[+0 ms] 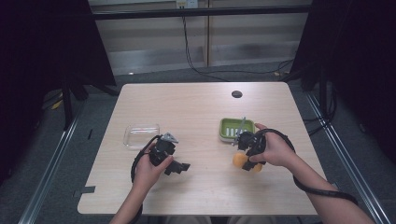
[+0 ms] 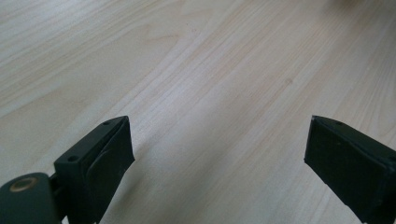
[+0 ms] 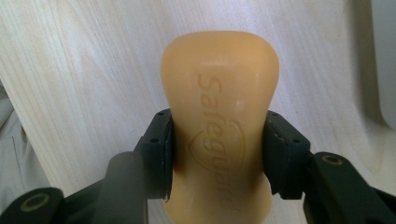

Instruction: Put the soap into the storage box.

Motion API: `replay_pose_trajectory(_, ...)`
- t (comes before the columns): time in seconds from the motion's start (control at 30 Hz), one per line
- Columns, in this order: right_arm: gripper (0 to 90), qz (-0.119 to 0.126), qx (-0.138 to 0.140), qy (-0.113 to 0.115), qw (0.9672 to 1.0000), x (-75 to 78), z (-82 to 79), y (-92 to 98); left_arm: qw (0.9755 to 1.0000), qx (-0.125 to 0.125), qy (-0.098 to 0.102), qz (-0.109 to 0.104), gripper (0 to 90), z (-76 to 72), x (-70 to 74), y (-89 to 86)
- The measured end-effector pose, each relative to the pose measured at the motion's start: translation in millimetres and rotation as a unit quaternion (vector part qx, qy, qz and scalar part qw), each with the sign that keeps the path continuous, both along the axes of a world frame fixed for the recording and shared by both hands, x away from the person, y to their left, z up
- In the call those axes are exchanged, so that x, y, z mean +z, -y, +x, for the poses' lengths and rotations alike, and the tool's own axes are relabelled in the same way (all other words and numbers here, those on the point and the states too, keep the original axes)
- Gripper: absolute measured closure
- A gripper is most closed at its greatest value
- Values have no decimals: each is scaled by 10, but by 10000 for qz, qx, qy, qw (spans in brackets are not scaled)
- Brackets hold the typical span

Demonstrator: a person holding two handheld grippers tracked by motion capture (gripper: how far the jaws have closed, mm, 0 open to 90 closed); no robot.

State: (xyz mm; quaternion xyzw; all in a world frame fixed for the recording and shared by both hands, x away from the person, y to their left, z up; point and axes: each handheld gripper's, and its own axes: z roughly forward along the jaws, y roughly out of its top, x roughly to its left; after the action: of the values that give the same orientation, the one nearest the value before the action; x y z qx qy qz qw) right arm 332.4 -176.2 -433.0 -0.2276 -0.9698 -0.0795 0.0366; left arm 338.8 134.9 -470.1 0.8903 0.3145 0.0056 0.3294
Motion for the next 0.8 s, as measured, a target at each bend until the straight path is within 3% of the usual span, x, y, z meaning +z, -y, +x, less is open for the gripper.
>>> replay_pose_trajectory(0.8, 508, 6, -80, 3, 10000, 144, 141, -39, 10000, -2, -49, -18, 77, -1, -25, 12)
